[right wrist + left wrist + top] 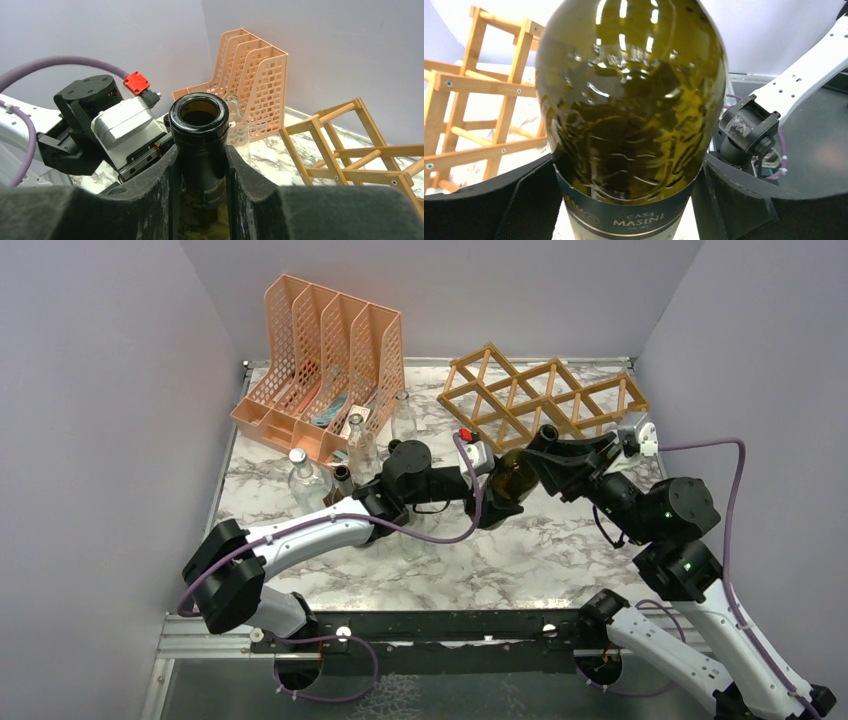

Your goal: Put the wine bottle on the wine rack

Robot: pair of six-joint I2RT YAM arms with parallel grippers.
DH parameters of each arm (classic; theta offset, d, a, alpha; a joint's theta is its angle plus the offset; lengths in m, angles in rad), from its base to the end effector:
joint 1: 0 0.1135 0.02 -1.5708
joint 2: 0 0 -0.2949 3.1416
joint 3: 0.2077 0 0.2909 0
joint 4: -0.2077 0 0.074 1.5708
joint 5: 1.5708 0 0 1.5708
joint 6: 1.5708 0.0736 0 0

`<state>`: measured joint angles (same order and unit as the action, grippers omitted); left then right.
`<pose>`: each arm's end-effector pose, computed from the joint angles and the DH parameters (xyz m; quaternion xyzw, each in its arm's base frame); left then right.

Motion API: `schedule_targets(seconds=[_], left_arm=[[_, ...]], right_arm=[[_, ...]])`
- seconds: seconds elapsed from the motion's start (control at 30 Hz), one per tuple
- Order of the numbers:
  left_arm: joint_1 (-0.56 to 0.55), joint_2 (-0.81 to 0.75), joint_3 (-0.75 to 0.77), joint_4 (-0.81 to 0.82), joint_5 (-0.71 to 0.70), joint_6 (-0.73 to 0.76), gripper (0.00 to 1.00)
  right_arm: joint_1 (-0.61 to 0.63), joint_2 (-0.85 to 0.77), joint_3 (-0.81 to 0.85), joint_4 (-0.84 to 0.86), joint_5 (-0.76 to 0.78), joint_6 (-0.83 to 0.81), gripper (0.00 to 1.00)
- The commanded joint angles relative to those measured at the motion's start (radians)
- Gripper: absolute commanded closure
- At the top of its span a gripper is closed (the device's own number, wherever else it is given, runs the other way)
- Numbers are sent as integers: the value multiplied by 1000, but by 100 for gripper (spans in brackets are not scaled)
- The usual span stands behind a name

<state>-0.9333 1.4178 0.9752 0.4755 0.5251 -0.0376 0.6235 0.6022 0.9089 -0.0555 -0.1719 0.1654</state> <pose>0.2058 -0.3398 0.3418 0.4589 0.5245 -0.4835 0.5296 0.1324 0.1107 0.4601 -0.2047 0.5793 0.3511 0.7065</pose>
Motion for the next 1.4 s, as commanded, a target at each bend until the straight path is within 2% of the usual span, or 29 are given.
schedule_targets(seconds=[0.0,0.1,0.17,0.2,0.23,0.27,0.33,0.4,0.47,0.7,0.9,1.2,1.37], left_arm=[[-9,-29,-43,138,-37,54,22],[-12,-23,-20,152,-77,93,48],[-13,-18,4,152,-72,149,71],[-12,-18,15,151,-71,181,84],[-13,-18,27,153,-80,214,99],[-12,-19,38,154,-93,239,100],[-12,-2,78,162,-100,306,100],[-12,33,136,162,-87,381,100],[-10,69,181,163,-70,462,100],[11,116,246,161,-15,772,100],[11,124,241,158,-76,1150,100],[10,116,223,96,-97,1593,100],[8,109,202,47,-83,1745,100]], right_arm=[[7,-48,66,130,-37,51,99],[7,-56,79,109,-49,64,99],[7,-55,100,68,-39,78,96],[7,-54,115,15,-23,90,86],[7,-54,135,-30,-6,91,70],[6,-56,152,-70,14,88,57],[7,-63,202,-171,86,94,38],[7,-78,268,-270,116,99,27],[7,-93,330,-360,132,125,22],[6,-83,523,-611,230,226,22],[7,23,645,-837,300,254,22],[7,147,581,-1007,293,243,22],[7,179,518,-1020,240,227,26]])
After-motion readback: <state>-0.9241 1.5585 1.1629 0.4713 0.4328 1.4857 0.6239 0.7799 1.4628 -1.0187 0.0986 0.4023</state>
